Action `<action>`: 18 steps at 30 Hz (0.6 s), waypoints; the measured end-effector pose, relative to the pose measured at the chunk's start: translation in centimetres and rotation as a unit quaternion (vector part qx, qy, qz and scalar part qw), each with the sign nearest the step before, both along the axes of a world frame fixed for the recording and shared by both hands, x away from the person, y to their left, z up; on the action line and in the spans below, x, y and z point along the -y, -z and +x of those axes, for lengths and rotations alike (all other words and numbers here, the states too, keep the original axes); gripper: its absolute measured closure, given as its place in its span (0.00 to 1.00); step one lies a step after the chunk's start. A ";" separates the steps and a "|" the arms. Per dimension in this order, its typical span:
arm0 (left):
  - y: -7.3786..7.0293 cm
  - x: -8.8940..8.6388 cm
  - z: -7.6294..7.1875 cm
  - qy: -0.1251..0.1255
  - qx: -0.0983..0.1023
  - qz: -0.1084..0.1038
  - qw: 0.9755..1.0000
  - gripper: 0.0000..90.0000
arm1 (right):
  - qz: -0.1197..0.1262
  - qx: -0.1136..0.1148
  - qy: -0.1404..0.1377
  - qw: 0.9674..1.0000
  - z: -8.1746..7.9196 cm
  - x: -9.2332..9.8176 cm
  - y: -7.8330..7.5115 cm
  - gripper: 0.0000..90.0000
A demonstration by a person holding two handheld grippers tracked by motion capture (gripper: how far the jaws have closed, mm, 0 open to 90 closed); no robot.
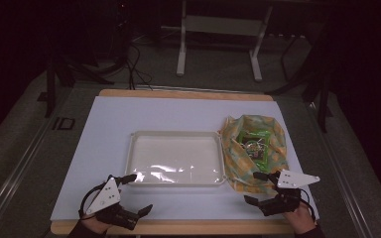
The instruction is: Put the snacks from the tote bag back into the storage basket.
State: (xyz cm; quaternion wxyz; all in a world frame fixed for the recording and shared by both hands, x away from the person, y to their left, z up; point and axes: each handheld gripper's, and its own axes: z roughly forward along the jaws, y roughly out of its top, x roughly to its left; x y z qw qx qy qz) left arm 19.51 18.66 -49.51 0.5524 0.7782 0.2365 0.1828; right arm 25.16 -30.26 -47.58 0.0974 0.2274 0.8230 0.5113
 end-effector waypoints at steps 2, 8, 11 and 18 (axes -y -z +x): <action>0.0 0.0 0.0 0.004 0.001 0.000 1.000 0.00 | 0.000 -0.007 0.000 1.000 0.0 0.1 0.0 0.14; 0.2 0.0 0.1 0.011 -0.002 -0.007 1.000 0.00 | -0.028 -0.020 -0.001 0.999 -0.2 -0.5 0.0 0.15; 0.3 0.2 0.2 0.016 -0.005 -0.004 1.000 0.00 | -0.043 -0.023 -0.019 0.999 -0.3 -0.9 0.1 0.15; 0.2 0.2 0.1 0.017 -0.003 -0.009 1.000 0.00 | -0.055 -0.002 -0.047 0.997 -0.7 -1.4 -0.5 0.18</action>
